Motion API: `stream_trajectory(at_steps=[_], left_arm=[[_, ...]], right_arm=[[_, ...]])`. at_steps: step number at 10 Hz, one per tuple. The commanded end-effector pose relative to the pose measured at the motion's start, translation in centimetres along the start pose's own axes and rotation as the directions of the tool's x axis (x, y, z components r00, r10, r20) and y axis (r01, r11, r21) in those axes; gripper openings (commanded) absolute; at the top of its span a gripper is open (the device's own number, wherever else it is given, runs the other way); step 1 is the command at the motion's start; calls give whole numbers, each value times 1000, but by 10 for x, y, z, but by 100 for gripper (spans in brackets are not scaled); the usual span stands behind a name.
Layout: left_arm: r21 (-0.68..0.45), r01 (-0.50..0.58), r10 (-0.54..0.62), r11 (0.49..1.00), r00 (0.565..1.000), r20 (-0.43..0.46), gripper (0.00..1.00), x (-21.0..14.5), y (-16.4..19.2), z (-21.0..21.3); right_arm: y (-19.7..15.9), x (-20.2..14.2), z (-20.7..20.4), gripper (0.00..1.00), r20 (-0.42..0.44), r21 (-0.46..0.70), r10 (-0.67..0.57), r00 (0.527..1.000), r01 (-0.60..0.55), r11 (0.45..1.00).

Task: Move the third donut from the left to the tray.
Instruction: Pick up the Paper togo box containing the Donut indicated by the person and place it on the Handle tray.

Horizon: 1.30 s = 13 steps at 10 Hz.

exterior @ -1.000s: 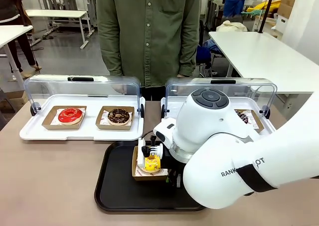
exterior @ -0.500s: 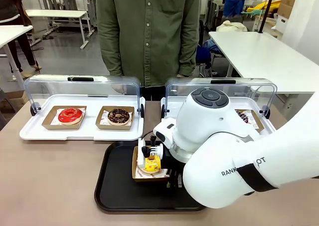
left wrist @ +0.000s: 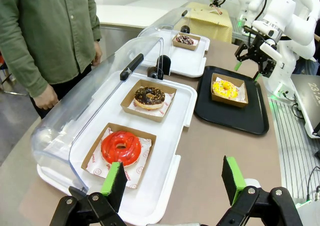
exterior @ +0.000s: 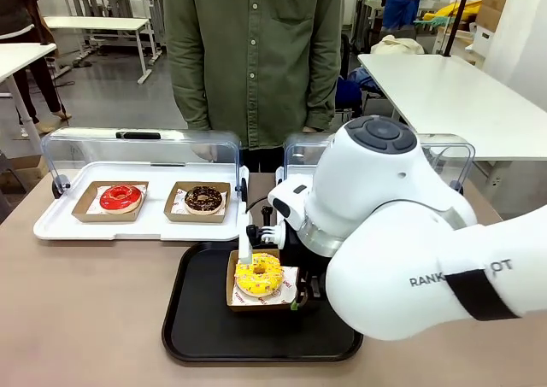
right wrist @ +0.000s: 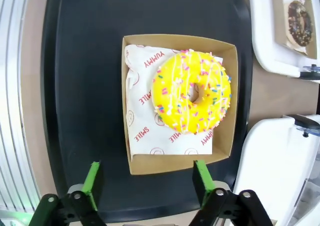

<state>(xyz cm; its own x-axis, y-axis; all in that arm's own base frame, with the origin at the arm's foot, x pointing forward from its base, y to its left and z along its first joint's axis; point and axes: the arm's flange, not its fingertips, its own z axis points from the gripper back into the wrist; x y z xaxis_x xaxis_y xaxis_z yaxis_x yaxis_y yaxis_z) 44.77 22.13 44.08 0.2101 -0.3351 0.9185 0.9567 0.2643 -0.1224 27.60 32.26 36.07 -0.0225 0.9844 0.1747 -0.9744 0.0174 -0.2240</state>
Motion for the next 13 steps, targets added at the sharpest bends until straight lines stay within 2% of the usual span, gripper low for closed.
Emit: stream_trajectory(at_steps=[1,2,3,13], left_arm=[[-5,-1,1,1000,1000,-4,100,1,-1,-1],[-5,-1,1,1000,1000,-4,100,1,-1,-1],[-5,-1,1,1000,1000,-4,100,1,-1,-1],[-5,-1,1,1000,1000,-4,100,1,-1,-1]], right_arm=[[36,-54,11,100,39,26,19,999,-20,999],[33,-56,13,91,32,147,57,998,-61,987],[-1,-1,6,91,2,-1,1,1000,-1,1000],[-1,-1,6,91,2,-1,1,1000,-1,1000]])
